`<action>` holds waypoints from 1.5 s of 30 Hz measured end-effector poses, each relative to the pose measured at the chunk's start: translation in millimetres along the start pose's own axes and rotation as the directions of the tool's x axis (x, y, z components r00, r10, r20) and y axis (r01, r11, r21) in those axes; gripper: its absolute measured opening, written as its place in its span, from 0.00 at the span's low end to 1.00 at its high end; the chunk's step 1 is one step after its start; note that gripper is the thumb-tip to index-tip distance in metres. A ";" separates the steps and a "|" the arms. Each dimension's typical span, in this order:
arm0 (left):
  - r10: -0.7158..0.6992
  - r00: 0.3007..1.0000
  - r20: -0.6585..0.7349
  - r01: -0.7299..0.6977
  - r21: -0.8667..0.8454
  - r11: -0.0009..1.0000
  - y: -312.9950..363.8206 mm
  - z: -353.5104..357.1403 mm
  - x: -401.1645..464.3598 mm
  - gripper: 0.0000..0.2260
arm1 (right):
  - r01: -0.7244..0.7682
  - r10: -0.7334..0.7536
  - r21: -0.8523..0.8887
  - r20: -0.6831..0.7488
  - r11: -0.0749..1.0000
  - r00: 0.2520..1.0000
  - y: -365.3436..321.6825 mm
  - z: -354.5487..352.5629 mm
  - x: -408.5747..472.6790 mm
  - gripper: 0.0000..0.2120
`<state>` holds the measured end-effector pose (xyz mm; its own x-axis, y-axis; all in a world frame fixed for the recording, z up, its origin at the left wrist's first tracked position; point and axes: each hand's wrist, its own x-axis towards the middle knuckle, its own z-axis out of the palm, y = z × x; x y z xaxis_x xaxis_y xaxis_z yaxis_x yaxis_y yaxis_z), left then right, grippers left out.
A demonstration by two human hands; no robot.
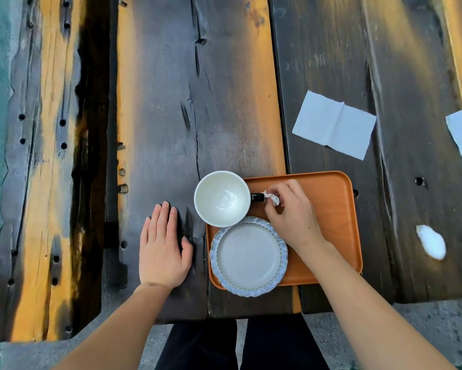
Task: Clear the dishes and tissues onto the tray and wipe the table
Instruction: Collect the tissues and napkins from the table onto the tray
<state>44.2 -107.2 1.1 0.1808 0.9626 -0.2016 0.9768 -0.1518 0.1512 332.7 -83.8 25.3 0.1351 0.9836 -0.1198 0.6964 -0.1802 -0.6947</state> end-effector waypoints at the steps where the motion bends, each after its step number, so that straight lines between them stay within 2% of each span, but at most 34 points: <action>1: 0.002 1.000 -0.001 -0.002 -0.004 1.000 0.0 -0.2 -0.1 0.30 | -0.010 0.010 0.001 0.007 1.000 1.000 -0.7 -0.6 -0.3 0.06; 4: 0.007 1.000 -0.005 -0.007 -0.016 1.000 -0.9 -0.4 0.1 0.30 | -0.028 0.028 -0.007 0.046 1.000 0.999 -2.7 -4.8 -1.3 0.07; 7: 0.002 1.000 0.009 -0.001 -0.017 1.000 -0.2 -1.4 -0.6 0.30 | -0.064 0.066 -0.023 0.122 0.998 0.990 -7.8 -15.6 -6.8 0.15; 11: -0.019 0.999 0.047 0.022 -0.063 0.998 3.1 -10.1 -1.6 0.30 | -0.231 0.244 -0.097 0.162 0.968 0.956 -16.5 -40.0 -37.2 0.21; 16: -0.088 0.992 0.095 0.110 -0.260 0.959 9.1 -25.0 -3.1 0.25 | -0.360 0.363 -0.046 0.074 0.932 0.929 -14.7 -70.7 -123.0 0.17; 19: -0.163 0.977 0.136 0.202 -0.367 0.908 14.3 -33.0 -21.8 0.21 | -0.458 0.457 0.003 0.068 0.889 0.887 4.3 -81.5 -185.8 0.14; 22: -0.260 0.945 0.198 0.320 -0.399 0.859 21.1 -30.6 -55.7 0.18 | -0.606 0.607 -0.070 0.192 0.792 0.771 32.7 -84.9 -239.3 0.10; 26: -0.371 0.903 0.214 0.428 -0.396 0.813 49.4 -19.0 -110.5 0.16 | -0.705 0.698 -0.153 0.386 0.693 0.603 88.1 -112.9 -272.4 0.02; 28: -0.473 0.851 0.229 0.525 -0.378 0.762 74.4 -14.3 -142.2 0.16 | -0.715 0.708 -0.162 0.400 0.680 0.582 115.0 -136.2 -278.6 0.04; 31: -0.616 0.731 0.293 0.681 -0.368 0.633 136.2 -3.0 -184.2 0.14 | -0.710 0.694 -0.119 0.375 0.694 0.615 150.7 -170.1 -293.9 0.07; 32: -0.604 0.712 0.357 0.702 -0.387 0.598 157.1 0.7 -193.4 0.11 | -0.713 0.692 -0.102 0.367 0.694 0.622 159.8 -176.6 -298.7 0.07; 33: -0.539 0.708 0.456 0.702 -0.373 0.607 178.2 3.9 -201.3 0.07 | -0.719 0.694 -0.087 0.364 0.689 0.621 169.9 -183.2 -305.2 0.07; 34: -0.431 0.703 0.566 0.674 -0.334 0.659 195.9 6.5 -206.9 0.05 | -0.730 0.698 -0.072 0.367 0.680 0.615 179.6 -187.9 -312.3 0.07; 35: -0.335 0.698 0.633 0.626 -0.312 0.715 208.5 8.1 -209.6 0.08 | -0.743 0.705 -0.061 0.377 0.667 0.601 186.3 -191.2 -320.1 0.08; 36: -0.300 0.693 0.656 0.579 -0.259 0.773 214.8 9.6 -208.1 0.11 | -0.753 0.710 -0.062 0.394 0.655 0.584 190.6 -193.2 -328.1 0.08; 37: -0.298 0.694 0.656 0.565 -0.240 0.789 219.4 8.1 -205.8 0.10 | -0.760 0.713 -0.075 0.415 0.646 0.565 193.3 -193.3 -334.2 0.08; 40: -0.342 0.697 0.630 0.591 -0.234 0.772 233.7 3.2 -199.3 0.08 | -0.787 0.723 -0.039 0.425 0.616 0.545 199.7 -196.7 -343.5 0.10; 45: -0.282 0.681 0.676 0.552 -0.220 0.804 262.1 -7.6 -187.7 0.07 | -0.776 0.710 -0.059 0.452 0.627 0.540 206.5 -203.8 -334.1 0.10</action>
<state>265.4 -326.0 86.0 -0.0751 0.5465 -0.8341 0.8598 0.4591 0.2234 575.0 -451.8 66.5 0.2491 0.4076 -0.8785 0.3734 -0.8774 -0.3012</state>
